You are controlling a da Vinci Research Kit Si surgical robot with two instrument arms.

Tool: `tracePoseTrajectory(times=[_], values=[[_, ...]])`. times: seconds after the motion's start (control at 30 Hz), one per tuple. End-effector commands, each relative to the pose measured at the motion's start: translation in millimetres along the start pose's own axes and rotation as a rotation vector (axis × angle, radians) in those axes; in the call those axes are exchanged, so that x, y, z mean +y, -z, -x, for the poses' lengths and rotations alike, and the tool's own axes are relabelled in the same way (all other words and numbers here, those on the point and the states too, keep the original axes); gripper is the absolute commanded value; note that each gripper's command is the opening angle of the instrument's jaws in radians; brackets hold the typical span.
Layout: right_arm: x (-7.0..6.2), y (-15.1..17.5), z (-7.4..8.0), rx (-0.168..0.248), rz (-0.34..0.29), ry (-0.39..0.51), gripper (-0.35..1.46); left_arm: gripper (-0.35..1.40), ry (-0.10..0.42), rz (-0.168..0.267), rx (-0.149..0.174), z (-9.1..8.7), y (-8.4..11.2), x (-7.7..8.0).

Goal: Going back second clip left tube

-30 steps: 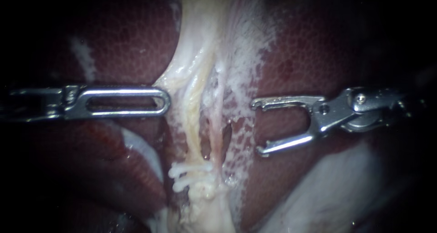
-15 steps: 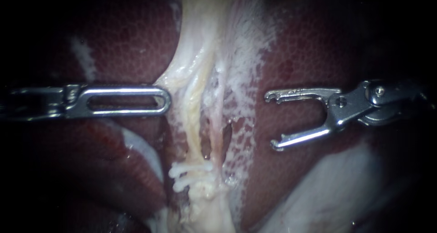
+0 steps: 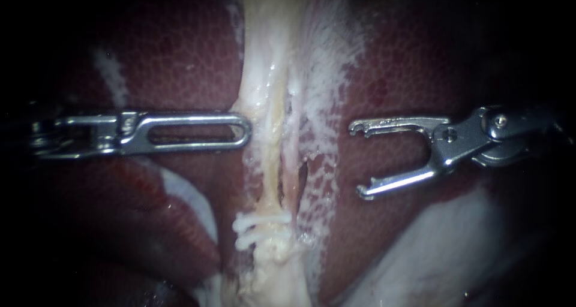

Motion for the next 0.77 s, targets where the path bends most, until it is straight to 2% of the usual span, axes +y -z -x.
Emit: tracePoseTrajectory(times=[0.03,0.77], values=[[0.0,0.0,0.0,0.000,0.000,0.000,0.60,-0.35,-0.003,-0.001,0.004,-0.2,-0.2,0.0],[-0.1,0.1,0.0,0.000,-0.001,0.000,0.60,-0.35,-0.005,-0.003,0.009,-0.5,-0.4,-0.1]])
